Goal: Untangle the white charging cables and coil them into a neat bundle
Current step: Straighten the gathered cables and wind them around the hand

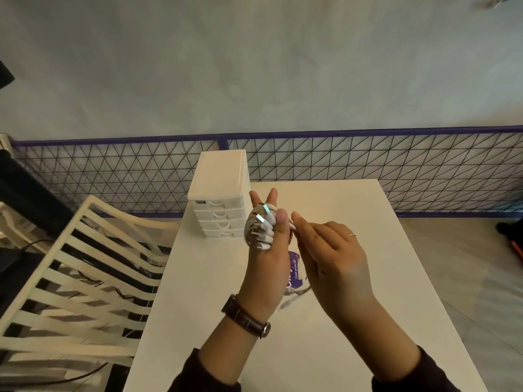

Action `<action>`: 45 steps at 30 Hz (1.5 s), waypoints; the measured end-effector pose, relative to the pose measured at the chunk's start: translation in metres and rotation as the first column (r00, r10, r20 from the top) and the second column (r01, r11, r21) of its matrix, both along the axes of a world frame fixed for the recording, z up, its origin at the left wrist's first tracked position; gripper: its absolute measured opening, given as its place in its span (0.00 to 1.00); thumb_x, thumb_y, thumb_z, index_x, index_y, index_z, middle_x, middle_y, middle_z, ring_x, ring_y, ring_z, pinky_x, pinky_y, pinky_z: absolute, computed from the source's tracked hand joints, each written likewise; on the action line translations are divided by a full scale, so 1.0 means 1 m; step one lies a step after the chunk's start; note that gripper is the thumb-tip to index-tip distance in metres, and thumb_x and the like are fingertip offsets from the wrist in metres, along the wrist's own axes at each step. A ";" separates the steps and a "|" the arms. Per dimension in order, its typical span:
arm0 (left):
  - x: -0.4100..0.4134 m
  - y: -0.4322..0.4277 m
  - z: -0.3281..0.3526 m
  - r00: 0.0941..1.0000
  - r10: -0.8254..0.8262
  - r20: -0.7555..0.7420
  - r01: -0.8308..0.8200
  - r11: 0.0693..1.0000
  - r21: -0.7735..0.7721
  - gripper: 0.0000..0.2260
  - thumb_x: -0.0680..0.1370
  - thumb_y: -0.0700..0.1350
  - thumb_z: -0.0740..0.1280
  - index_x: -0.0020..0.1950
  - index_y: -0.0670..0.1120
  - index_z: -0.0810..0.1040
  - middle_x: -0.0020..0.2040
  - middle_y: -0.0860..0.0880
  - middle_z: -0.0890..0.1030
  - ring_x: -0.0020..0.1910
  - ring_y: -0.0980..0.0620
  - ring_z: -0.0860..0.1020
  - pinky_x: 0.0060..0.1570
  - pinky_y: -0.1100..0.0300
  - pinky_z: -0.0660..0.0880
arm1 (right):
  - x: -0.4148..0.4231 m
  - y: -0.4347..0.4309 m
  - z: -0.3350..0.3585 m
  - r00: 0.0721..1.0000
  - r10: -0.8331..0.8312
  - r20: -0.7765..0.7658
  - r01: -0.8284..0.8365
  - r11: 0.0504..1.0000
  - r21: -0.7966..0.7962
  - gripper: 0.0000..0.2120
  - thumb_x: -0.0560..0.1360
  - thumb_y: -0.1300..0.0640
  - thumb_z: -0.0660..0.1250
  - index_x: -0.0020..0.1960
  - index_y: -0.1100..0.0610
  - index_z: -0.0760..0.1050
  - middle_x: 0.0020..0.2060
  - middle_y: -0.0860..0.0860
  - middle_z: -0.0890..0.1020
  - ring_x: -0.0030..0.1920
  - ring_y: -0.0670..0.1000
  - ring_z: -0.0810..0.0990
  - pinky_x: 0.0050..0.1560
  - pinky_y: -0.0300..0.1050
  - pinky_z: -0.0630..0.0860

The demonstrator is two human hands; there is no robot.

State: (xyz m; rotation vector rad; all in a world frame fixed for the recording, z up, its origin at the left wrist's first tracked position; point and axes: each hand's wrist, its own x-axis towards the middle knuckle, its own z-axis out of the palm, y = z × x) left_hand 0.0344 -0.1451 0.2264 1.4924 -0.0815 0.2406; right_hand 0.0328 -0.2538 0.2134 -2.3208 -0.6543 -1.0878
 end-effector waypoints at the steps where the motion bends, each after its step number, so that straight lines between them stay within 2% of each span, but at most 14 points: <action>1: 0.000 -0.002 0.002 1.000 -0.005 -0.015 0.003 0.996 -0.086 0.38 0.62 0.75 0.61 0.69 0.61 0.65 0.70 0.63 0.64 0.63 0.73 0.67 0.61 0.72 0.68 | 0.000 0.003 0.000 1.000 -0.007 0.003 0.007 1.000 0.013 0.16 0.68 0.70 0.70 0.56 0.67 0.79 0.38 0.57 0.83 0.34 0.57 0.78 0.37 0.45 0.74; 4: 0.004 -0.003 0.011 0.985 -0.068 -0.160 -0.010 0.898 -0.441 0.12 0.77 0.58 0.60 0.51 0.58 0.82 0.60 0.55 0.79 0.62 0.52 0.76 0.58 0.58 0.74 | 0.001 0.007 -0.004 0.999 -0.030 -0.017 0.029 0.999 -0.013 0.18 0.67 0.70 0.70 0.56 0.66 0.79 0.37 0.56 0.83 0.35 0.57 0.77 0.39 0.46 0.75; 7: 0.010 0.006 0.016 0.950 -0.209 -0.233 0.006 0.757 -0.654 0.13 0.81 0.48 0.53 0.53 0.47 0.76 0.60 0.46 0.79 0.58 0.45 0.79 0.47 0.57 0.77 | -0.002 0.007 -0.013 0.997 -0.053 -0.056 0.049 0.997 -0.060 0.21 0.64 0.71 0.74 0.57 0.66 0.78 0.38 0.57 0.83 0.37 0.55 0.77 0.40 0.46 0.75; 9: 0.013 0.012 0.017 0.925 -0.291 -0.246 0.031 0.702 -0.712 0.11 0.82 0.48 0.52 0.50 0.46 0.72 0.61 0.41 0.79 0.56 0.46 0.80 0.43 0.58 0.79 | -0.005 0.005 -0.018 0.996 -0.046 -0.077 0.040 0.996 -0.073 0.26 0.59 0.72 0.78 0.56 0.66 0.79 0.39 0.57 0.83 0.36 0.55 0.78 0.39 0.46 0.76; 11: 0.015 0.017 0.016 0.916 -0.328 -0.231 0.043 0.652 -0.757 0.10 0.82 0.47 0.52 0.46 0.47 0.70 0.54 0.43 0.82 0.52 0.46 0.82 0.52 0.53 0.78 | -0.006 0.005 -0.021 0.996 0.000 -0.095 -0.002 1.000 -0.015 0.28 0.57 0.73 0.79 0.56 0.65 0.79 0.38 0.56 0.83 0.35 0.54 0.78 0.37 0.46 0.77; 14: 0.017 0.022 0.015 0.923 -0.317 -0.217 0.036 0.634 -0.773 0.10 0.81 0.45 0.54 0.47 0.45 0.72 0.40 0.48 0.83 0.47 0.47 0.83 0.65 0.45 0.67 | -0.010 0.006 -0.026 0.987 0.107 -0.122 -0.086 0.983 0.164 0.26 0.62 0.70 0.75 0.58 0.59 0.75 0.35 0.56 0.82 0.39 0.54 0.74 0.33 0.46 0.79; 17: 0.018 0.025 0.013 0.910 -0.344 -0.231 0.065 0.669 -0.740 0.09 0.81 0.43 0.54 0.49 0.44 0.74 0.41 0.48 0.84 0.47 0.48 0.83 0.66 0.45 0.67 | -0.016 0.007 -0.025 0.946 0.197 -0.259 -0.083 0.916 0.393 0.22 0.68 0.68 0.72 0.58 0.51 0.74 0.35 0.50 0.81 0.43 0.53 0.76 0.33 0.45 0.79; 22: 0.017 0.029 0.011 0.878 -0.422 -0.228 0.171 0.719 -0.673 0.08 0.80 0.42 0.54 0.54 0.45 0.72 0.53 0.44 0.83 0.55 0.45 0.81 0.64 0.48 0.69 | -0.018 0.007 -0.012 0.761 0.349 -0.547 0.067 0.796 0.601 0.16 0.70 0.66 0.73 0.37 0.43 0.78 0.35 0.45 0.82 0.39 0.46 0.80 0.36 0.36 0.77; 25: 0.017 0.031 0.013 0.857 -0.465 -0.224 0.223 0.726 -0.650 0.10 0.81 0.42 0.53 0.55 0.44 0.72 0.54 0.43 0.82 0.56 0.44 0.80 0.63 0.49 0.71 | -0.014 0.002 -0.001 0.471 0.653 -0.594 0.121 0.619 0.776 0.03 0.69 0.58 0.72 0.38 0.57 0.80 0.32 0.51 0.84 0.34 0.49 0.81 0.36 0.37 0.77; 27: 0.016 0.030 0.014 0.845 -0.482 -0.230 0.245 0.732 -0.636 0.10 0.81 0.41 0.52 0.55 0.44 0.73 0.53 0.43 0.83 0.56 0.45 0.80 0.62 0.50 0.71 | -0.009 -0.004 0.002 0.275 0.758 -0.592 0.135 0.579 0.804 0.14 0.68 0.49 0.68 0.41 0.61 0.80 0.34 0.55 0.84 0.36 0.53 0.81 0.40 0.42 0.78; 28: 0.015 0.029 0.014 0.839 -0.491 -0.234 0.256 0.736 -0.626 0.11 0.81 0.40 0.52 0.55 0.44 0.73 0.53 0.43 0.83 0.55 0.45 0.80 0.62 0.50 0.72 | -0.006 -0.007 0.005 0.230 0.769 -0.596 0.124 0.585 0.802 0.17 0.67 0.48 0.68 0.41 0.62 0.81 0.34 0.58 0.84 0.36 0.54 0.81 0.41 0.43 0.78; 32: 0.013 0.028 0.013 0.832 -0.491 -0.258 0.266 0.762 -0.591 0.12 0.80 0.37 0.53 0.54 0.44 0.74 0.52 0.45 0.83 0.55 0.46 0.81 0.61 0.51 0.72 | 0.003 -0.013 0.014 0.158 0.755 -0.637 0.048 0.638 0.768 0.12 0.66 0.51 0.70 0.42 0.59 0.83 0.38 0.64 0.82 0.37 0.56 0.80 0.38 0.39 0.78; 38: 0.016 0.029 0.019 0.840 -0.483 -0.249 0.241 0.742 -0.626 0.11 0.81 0.41 0.53 0.53 0.43 0.74 0.54 0.45 0.83 0.57 0.46 0.80 0.59 0.52 0.75 | 0.009 -0.017 0.013 -0.017 0.804 -0.594 -0.082 0.591 0.802 0.07 0.70 0.57 0.69 0.43 0.60 0.81 0.35 0.56 0.83 0.38 0.53 0.81 0.43 0.40 0.77; 45: 0.020 0.039 0.030 0.821 -0.523 -0.227 0.126 0.554 -0.823 0.13 0.79 0.43 0.56 0.51 0.40 0.79 0.38 0.48 0.85 0.37 0.53 0.84 0.45 0.57 0.80 | 0.010 -0.019 -0.010 -0.091 0.706 -0.703 -0.153 0.687 0.710 0.06 0.71 0.64 0.71 0.47 0.65 0.83 0.34 0.55 0.84 0.40 0.48 0.81 0.49 0.41 0.75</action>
